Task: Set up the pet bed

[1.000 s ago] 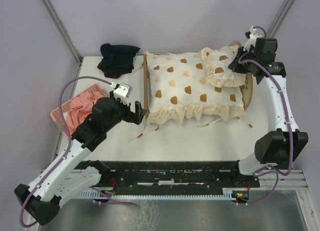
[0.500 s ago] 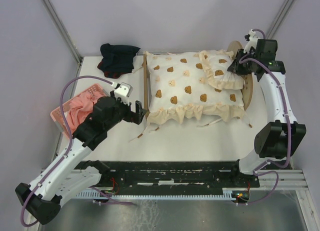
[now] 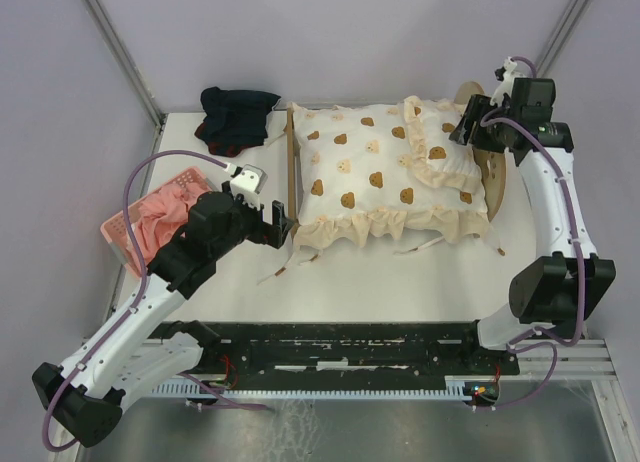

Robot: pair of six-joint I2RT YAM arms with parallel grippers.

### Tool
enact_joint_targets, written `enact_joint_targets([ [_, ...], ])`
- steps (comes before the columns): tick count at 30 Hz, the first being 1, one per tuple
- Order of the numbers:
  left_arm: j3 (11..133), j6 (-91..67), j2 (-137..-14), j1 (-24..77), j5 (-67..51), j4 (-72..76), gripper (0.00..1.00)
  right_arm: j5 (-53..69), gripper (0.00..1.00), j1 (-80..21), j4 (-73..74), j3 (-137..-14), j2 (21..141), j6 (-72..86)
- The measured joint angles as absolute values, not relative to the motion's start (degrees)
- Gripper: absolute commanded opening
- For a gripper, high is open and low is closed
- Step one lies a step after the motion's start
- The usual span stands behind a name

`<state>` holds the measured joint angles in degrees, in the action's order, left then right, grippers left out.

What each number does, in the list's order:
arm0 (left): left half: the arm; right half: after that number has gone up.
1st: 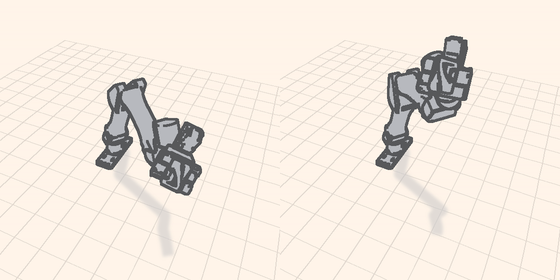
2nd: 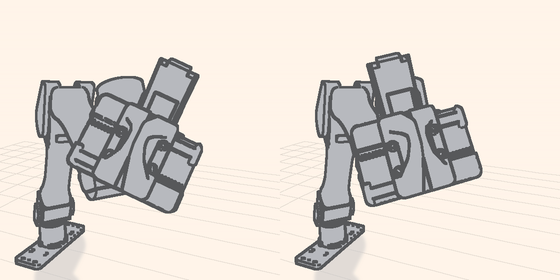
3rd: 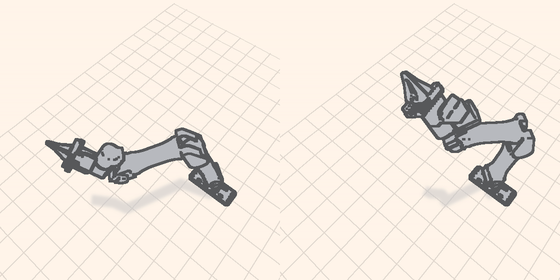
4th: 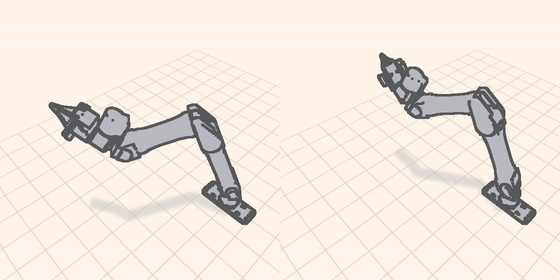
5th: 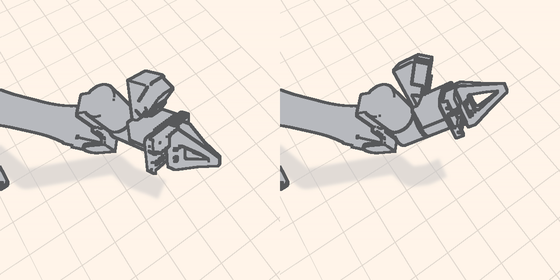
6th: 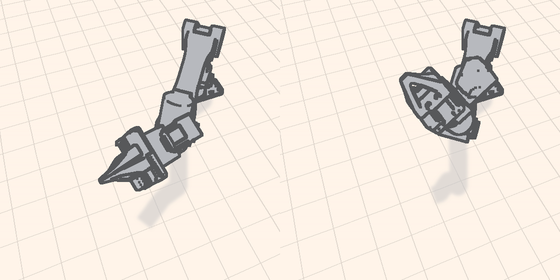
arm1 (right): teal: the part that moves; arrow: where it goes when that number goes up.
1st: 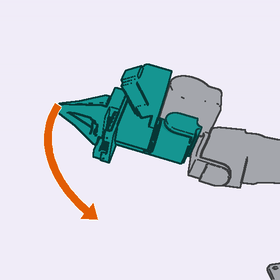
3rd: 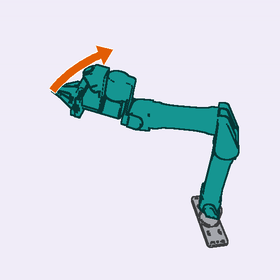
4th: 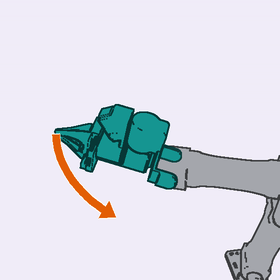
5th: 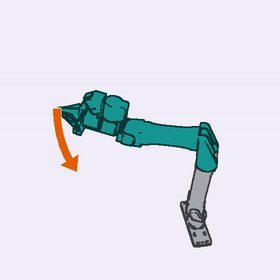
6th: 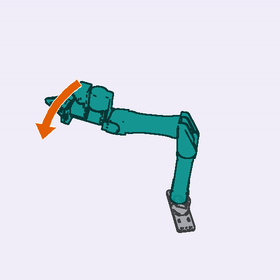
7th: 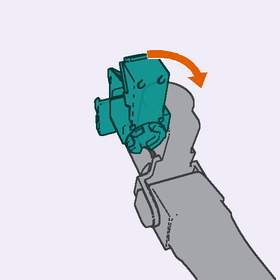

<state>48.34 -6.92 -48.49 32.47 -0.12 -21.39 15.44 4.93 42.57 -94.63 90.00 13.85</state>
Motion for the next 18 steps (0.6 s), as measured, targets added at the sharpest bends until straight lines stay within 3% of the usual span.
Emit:
enact_joint_targets([
  [8,48.3,-6.9,-49.0,32.5,-0.1,-21.4,0.99,14.3,0.71,0.7,40.2,-94.6,90.9,13.5],
  [18,48.3,-6.9,-49.3,32.4,-0.1,-21.4,0.99,9.7,0.70,-2.0,42.8,-100.5,100.8,9.1],
])
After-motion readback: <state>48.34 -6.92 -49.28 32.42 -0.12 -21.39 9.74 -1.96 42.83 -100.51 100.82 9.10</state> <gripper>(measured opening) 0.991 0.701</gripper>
